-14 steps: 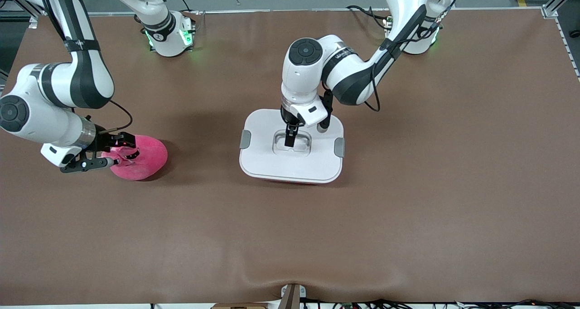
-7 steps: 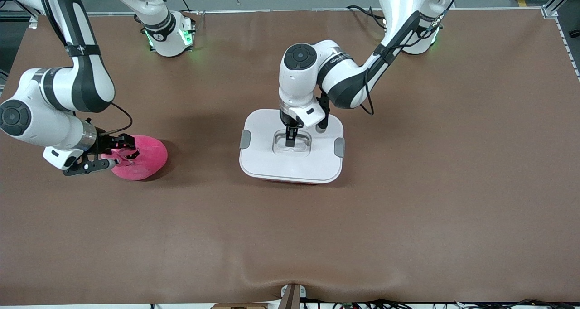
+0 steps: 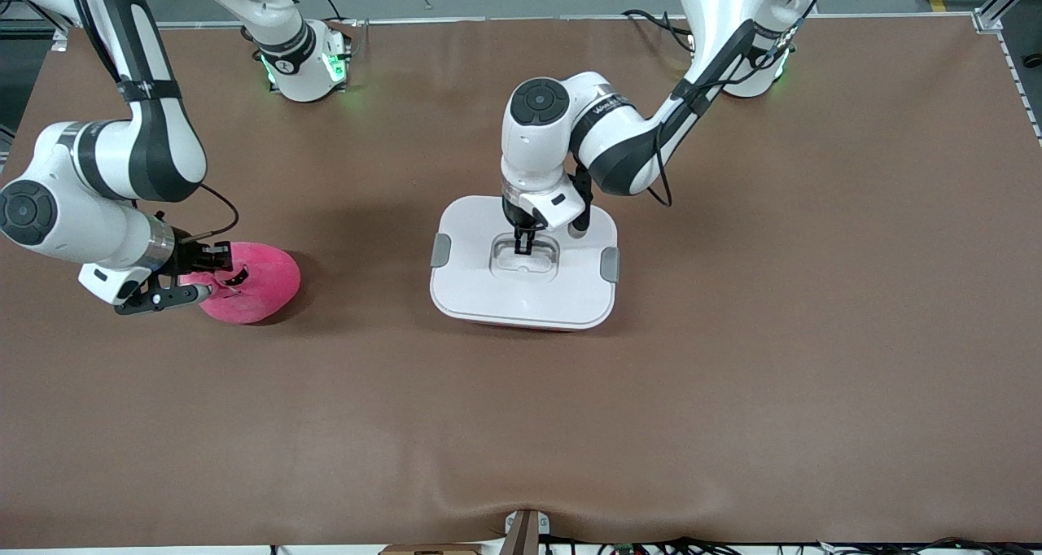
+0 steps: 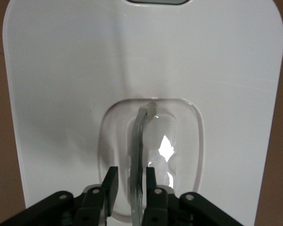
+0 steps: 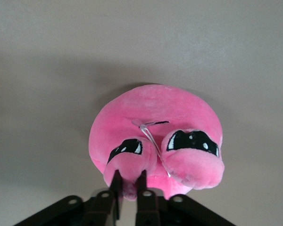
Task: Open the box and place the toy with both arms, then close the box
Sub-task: 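Lift the lid off the box with the left gripper, then carry the pink toy over the open box with the right gripper, then lower the toy into the box and open the right gripper, then place the lid back on the box with the left gripper while the right gripper withdraws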
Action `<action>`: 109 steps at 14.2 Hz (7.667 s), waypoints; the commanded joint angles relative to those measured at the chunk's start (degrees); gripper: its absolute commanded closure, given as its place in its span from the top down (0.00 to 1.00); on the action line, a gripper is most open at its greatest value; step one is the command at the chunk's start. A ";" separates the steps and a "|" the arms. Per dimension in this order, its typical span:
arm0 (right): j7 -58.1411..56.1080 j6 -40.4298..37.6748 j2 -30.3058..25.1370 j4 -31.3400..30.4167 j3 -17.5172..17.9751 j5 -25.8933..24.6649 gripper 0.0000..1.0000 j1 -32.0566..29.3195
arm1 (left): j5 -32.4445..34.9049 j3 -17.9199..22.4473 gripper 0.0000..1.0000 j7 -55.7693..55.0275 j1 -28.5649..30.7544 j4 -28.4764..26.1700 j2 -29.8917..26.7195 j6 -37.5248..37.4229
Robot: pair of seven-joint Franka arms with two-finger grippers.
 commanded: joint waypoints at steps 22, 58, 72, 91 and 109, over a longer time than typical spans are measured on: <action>-19.83 -12.27 -0.37 12.64 0.22 -3.63 0.00 0.32 | -2.28 -0.20 0.00 17.91 8.08 2.50 -13.22 -9.14; -21.68 -16.32 4.19 30.22 0.22 -23.22 0.00 46.64 | -19.45 0.41 0.00 81.50 35.34 3.65 -25.80 -37.98; -20.18 -16.05 5.87 30.83 0.13 -23.40 0.00 47.52 | -19.53 -0.02 0.00 81.15 35.17 3.38 -25.54 -38.15; -20.27 -16.84 5.78 33.20 -0.40 -19.90 1.00 45.15 | -21.90 -0.20 0.00 77.82 33.68 3.73 -24.40 -37.37; 4.30 -26.68 -9.33 26.70 2.49 -1.70 1.00 9.83 | -8.39 -0.11 0.00 11.57 8.54 2.86 -9.29 -5.56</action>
